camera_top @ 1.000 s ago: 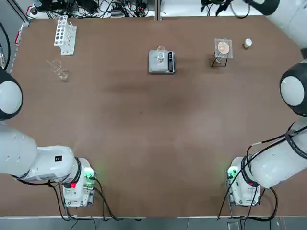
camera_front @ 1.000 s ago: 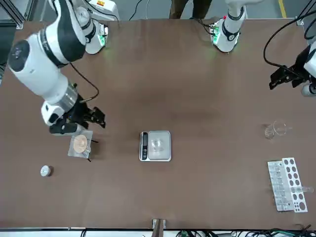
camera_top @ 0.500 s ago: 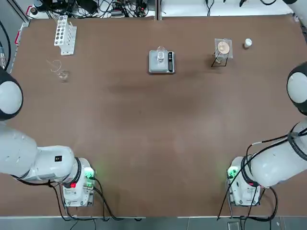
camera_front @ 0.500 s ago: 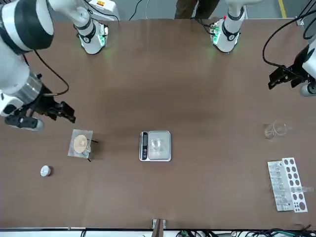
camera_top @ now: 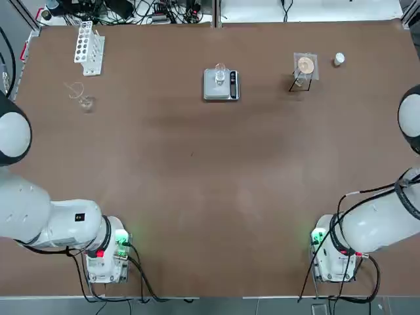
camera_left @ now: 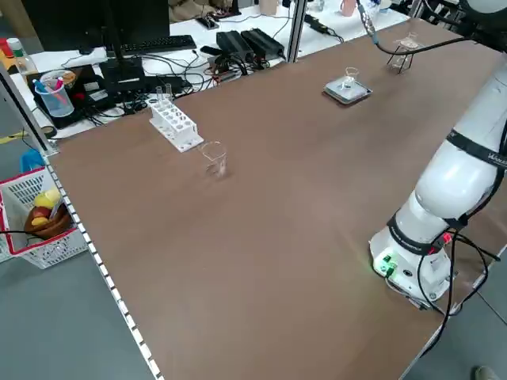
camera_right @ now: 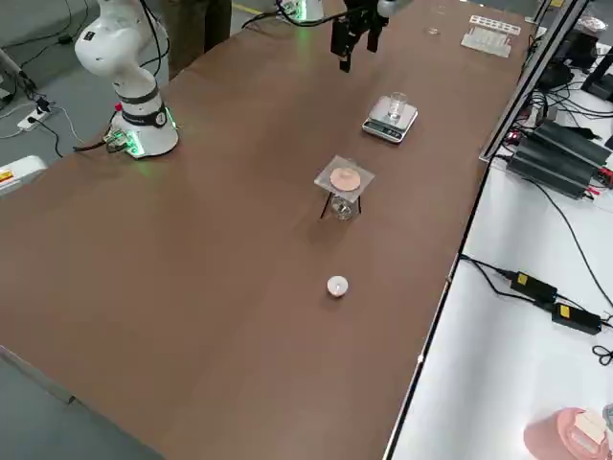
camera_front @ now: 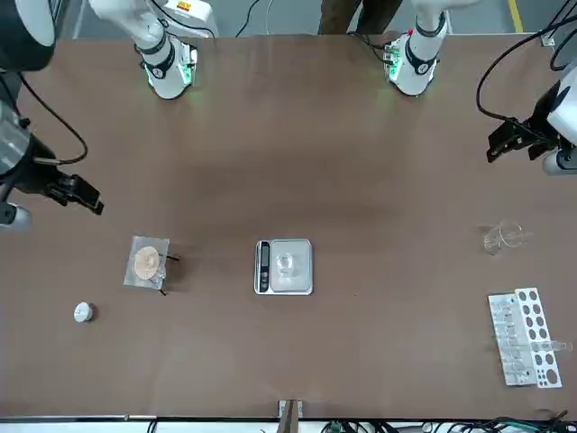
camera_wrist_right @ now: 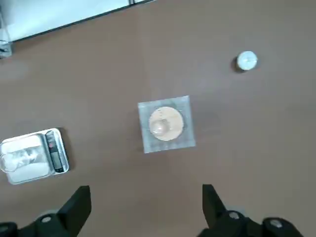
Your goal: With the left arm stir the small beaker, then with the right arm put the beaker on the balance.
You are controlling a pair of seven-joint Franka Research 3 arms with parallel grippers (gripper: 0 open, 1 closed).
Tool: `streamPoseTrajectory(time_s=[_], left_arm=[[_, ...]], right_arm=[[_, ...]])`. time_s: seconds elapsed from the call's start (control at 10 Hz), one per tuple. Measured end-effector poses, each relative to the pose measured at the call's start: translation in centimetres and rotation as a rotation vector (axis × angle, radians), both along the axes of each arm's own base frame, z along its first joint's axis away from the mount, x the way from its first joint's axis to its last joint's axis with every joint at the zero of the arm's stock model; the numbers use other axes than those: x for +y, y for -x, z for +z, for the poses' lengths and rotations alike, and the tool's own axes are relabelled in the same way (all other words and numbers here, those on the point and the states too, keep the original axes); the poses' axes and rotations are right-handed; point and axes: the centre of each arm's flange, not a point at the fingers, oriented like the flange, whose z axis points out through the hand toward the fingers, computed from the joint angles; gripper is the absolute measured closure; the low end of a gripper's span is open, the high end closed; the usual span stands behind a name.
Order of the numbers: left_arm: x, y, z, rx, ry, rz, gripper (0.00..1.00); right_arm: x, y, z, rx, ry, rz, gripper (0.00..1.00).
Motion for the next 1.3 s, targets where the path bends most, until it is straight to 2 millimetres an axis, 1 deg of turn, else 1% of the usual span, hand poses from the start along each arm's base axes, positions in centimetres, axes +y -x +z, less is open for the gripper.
streamPoseTrajectory(time_s=[0.1,0.3,0.5,0.6,0.8,1.0,1.3], left_arm=[[0.1,0.0,0.0,0.0,0.0,0.001,0.01],[0.1,0.0,0.0,0.0,0.0,0.002,0.01],[0.1,0.0,0.0,0.0,0.0,0.002,0.01],[0.1,0.0,0.0,0.0,0.0,0.002,0.01],[0.1,0.0,0.0,0.0,0.0,0.002,0.01],[0.1,0.0,0.0,0.0,0.0,0.002,0.01],[0.1,0.0,0.0,0.0,0.0,0.001,0.01]], right_arm=[[-1.2,0.2,0.3,0.009,0.004,-0.017,0.0],[-4.0,1.3,1.9,0.003,-0.009,-0.047,0.0],[-5.7,3.2,4.2,-0.004,0.011,-0.022,0.0],[-6.3,4.0,4.4,0.014,0.017,0.025,0.0],[-6.4,4.6,3.2,0.074,0.026,0.1,0.0],[-5.9,4.6,2.5,0.089,0.04,0.126,0.0],[-5.5,4.7,1.8,0.038,0.048,0.132,0.0]])
